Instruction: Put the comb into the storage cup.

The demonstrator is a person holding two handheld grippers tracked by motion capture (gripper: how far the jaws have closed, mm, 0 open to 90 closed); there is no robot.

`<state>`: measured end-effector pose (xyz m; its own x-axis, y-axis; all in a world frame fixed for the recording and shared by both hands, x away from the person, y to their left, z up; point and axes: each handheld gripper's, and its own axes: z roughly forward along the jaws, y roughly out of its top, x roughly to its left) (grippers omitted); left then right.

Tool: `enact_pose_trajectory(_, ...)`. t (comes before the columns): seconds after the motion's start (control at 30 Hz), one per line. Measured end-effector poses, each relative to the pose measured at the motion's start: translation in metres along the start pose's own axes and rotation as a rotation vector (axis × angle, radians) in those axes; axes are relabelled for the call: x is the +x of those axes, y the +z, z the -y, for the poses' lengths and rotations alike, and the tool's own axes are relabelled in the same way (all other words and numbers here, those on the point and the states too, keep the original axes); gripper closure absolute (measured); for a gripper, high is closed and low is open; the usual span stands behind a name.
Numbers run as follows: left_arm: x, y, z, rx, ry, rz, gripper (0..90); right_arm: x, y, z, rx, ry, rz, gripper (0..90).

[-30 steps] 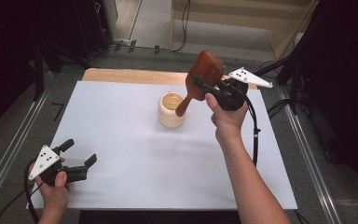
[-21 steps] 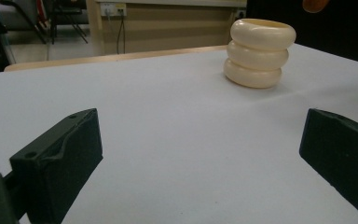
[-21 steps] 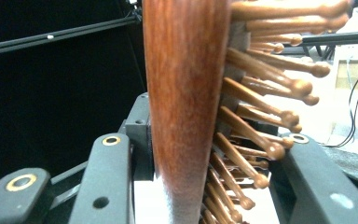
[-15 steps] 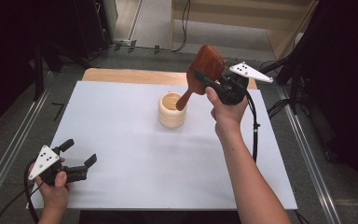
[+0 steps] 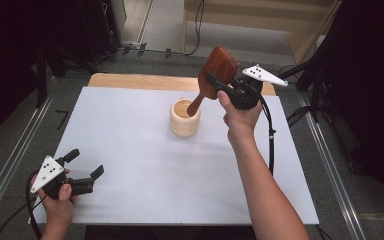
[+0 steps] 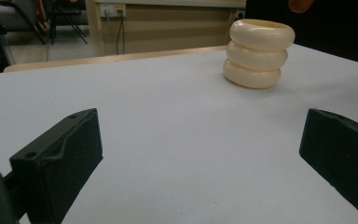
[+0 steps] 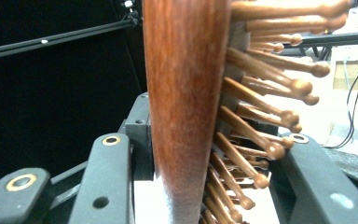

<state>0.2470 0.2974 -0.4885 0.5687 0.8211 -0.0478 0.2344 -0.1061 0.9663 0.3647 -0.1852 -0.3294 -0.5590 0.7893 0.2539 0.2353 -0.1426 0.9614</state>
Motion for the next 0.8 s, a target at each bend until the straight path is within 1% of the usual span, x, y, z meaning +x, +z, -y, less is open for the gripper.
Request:
enact_pose_trajectory(0.23, 0.000, 0.000, 0.000, 0.001, 0.002, 0.001, 0.0, -0.003, 0.009, 0.004, 0.005, 0.001, 0.007, 54.1)
enact_pose_trajectory(0.3, 0.000, 0.000, 0.000, 0.000, 0.002, 0.001, 0.0, -0.004, 0.011, 0.006, 0.007, -0.005, 0.008, 54.1)
enact_pose_trajectory(0.37, 0.000, 0.000, 0.000, 0.000, 0.002, 0.001, 0.0, -0.005, 0.014, 0.008, 0.011, -0.006, 0.020, 54.1)
enact_pose_trajectory(0.43, 0.000, 0.000, 0.000, 0.000, 0.003, 0.001, 0.0, -0.006, 0.017, 0.009, 0.013, -0.005, 0.021, 54.1)
enact_pose_trajectory(0.6, 0.000, 0.000, 0.000, -0.001, 0.003, 0.000, 0.0, -0.009, 0.024, 0.013, 0.013, -0.008, 0.022, 54.1)
enact_pose_trajectory(0.7, -0.001, 0.000, 0.000, 0.000, 0.005, 0.001, 0.0, -0.010, 0.027, 0.016, 0.009, 0.002, 0.015, 54.1)
enact_pose_trajectory(0.8, -0.001, 0.000, 0.000, 0.000, 0.007, 0.002, 0.0, -0.011, 0.031, 0.018, 0.010, 0.001, 0.021, 54.1)
